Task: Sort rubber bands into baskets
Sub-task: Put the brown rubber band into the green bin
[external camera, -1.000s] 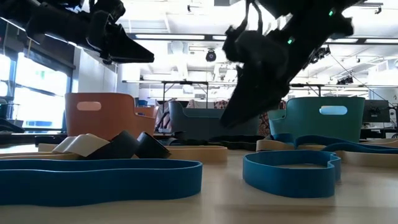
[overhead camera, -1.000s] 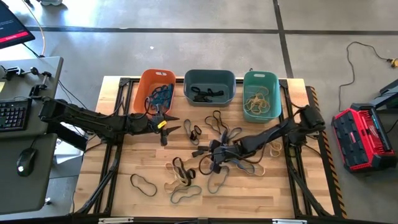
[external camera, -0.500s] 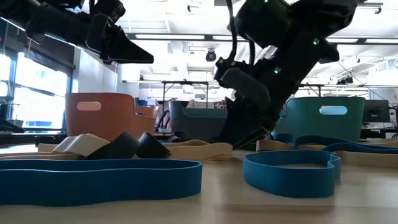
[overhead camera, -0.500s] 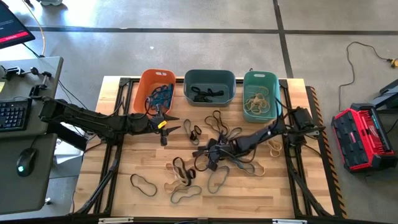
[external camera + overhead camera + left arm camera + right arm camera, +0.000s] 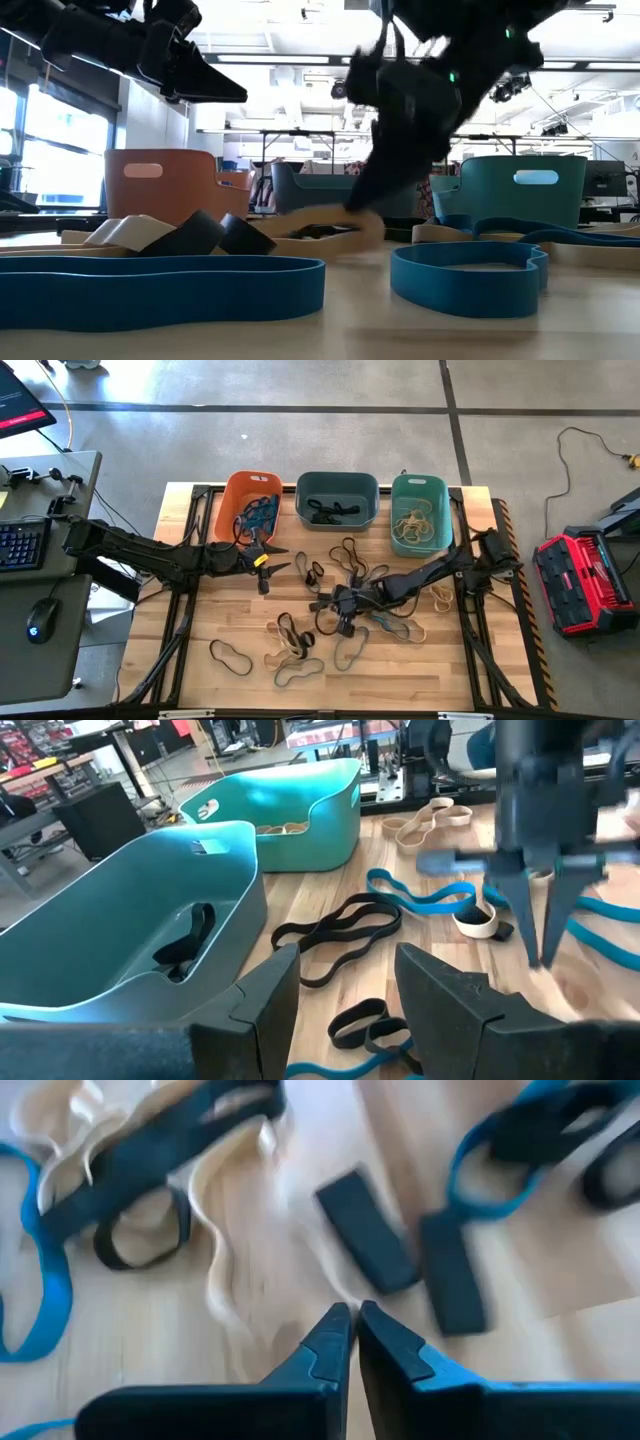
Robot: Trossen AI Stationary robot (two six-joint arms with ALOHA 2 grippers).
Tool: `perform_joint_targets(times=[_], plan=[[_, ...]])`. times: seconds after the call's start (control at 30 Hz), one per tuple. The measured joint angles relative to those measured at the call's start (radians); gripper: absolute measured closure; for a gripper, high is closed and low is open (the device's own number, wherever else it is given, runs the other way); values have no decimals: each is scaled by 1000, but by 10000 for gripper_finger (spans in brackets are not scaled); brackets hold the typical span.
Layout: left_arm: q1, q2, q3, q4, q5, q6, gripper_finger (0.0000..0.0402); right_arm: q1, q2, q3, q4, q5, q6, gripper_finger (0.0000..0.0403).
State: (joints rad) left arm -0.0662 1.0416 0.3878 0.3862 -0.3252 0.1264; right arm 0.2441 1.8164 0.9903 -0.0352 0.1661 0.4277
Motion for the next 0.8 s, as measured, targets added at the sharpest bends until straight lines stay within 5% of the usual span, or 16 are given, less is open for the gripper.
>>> perform_joint_targets(times=[0.53,0.8], plan=[[0,0,0,-5,0,-29,243,-10,-362,28,-426,520,-43,402],[0,0,0,-10,3,-43,243,-55,-544,28,-647,820,89,402]])
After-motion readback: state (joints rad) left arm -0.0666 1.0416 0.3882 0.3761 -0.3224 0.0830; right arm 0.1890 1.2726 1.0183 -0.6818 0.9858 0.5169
